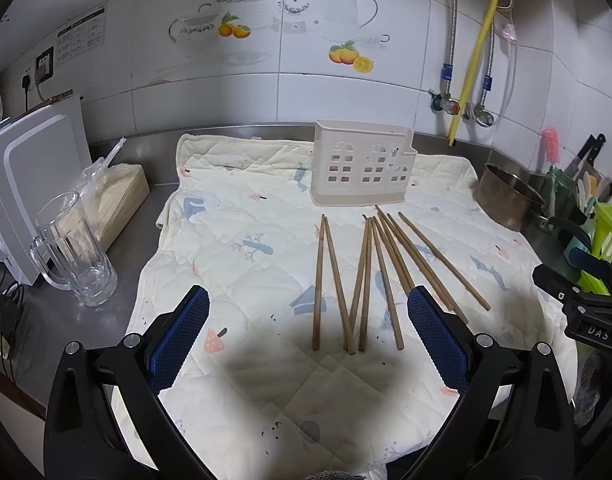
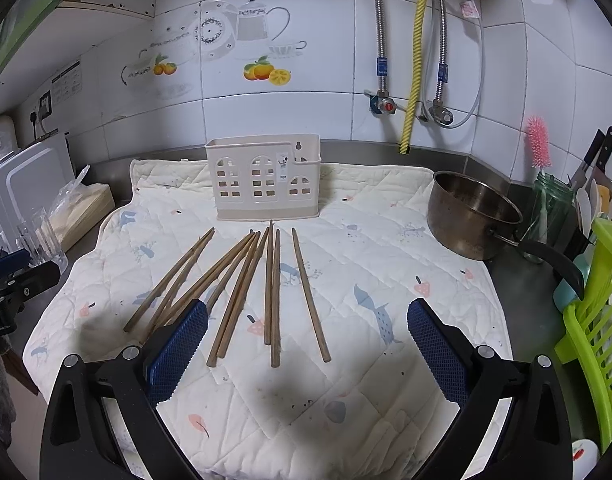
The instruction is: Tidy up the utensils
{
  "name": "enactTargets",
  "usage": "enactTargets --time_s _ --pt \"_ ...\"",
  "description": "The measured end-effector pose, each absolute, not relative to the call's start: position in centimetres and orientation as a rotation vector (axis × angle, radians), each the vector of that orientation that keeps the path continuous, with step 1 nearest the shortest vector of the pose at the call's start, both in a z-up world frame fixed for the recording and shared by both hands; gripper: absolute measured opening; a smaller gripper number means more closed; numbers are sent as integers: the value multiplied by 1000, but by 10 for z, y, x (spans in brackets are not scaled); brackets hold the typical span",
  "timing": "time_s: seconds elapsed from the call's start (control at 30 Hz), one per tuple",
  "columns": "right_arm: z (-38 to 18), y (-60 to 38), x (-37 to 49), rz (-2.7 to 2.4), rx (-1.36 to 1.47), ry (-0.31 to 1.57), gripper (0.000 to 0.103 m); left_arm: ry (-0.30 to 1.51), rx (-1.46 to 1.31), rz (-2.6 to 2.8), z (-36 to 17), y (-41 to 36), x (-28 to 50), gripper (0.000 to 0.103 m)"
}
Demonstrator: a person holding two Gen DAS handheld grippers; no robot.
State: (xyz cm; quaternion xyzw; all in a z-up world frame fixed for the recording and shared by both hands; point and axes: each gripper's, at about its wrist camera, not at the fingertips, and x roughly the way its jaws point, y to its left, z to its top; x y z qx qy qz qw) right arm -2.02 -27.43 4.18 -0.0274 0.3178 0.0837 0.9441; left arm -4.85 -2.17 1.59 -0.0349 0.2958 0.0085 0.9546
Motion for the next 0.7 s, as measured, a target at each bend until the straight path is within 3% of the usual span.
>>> enactTargets --time_s 0.7 --pt "42 -275 -19 172 -64 649 97 606 -62 5 16 -27 -44 98"
